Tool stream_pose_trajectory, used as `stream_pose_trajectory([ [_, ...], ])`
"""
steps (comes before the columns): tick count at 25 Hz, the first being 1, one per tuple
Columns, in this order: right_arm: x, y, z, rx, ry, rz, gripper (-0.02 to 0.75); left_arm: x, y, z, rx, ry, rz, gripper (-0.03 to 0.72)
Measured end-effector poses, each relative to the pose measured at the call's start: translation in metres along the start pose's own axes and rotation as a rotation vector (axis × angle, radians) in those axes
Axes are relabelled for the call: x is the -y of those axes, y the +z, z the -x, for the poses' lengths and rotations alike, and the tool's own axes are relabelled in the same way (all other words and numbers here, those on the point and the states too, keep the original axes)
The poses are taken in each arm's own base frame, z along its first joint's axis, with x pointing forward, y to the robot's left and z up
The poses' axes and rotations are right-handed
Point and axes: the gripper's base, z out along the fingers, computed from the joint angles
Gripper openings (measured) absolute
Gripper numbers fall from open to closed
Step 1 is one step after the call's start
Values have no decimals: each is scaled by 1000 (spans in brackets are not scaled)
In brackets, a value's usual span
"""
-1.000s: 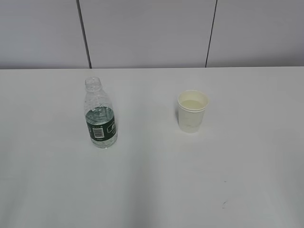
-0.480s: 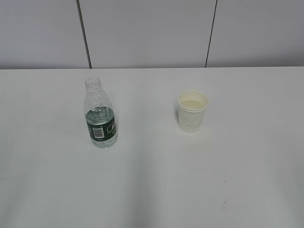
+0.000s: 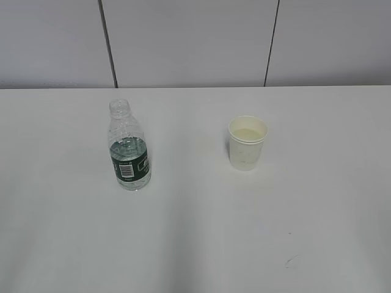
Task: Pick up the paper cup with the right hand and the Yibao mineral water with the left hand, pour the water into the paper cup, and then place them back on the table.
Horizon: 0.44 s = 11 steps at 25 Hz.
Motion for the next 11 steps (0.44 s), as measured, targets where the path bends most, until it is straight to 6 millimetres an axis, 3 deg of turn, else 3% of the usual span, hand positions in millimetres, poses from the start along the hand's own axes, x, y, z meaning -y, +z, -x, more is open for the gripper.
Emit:
stream_pose_trajectory([
  [11,0,0,0,0,0,0,587,0,0,0,0,0,0,519],
])
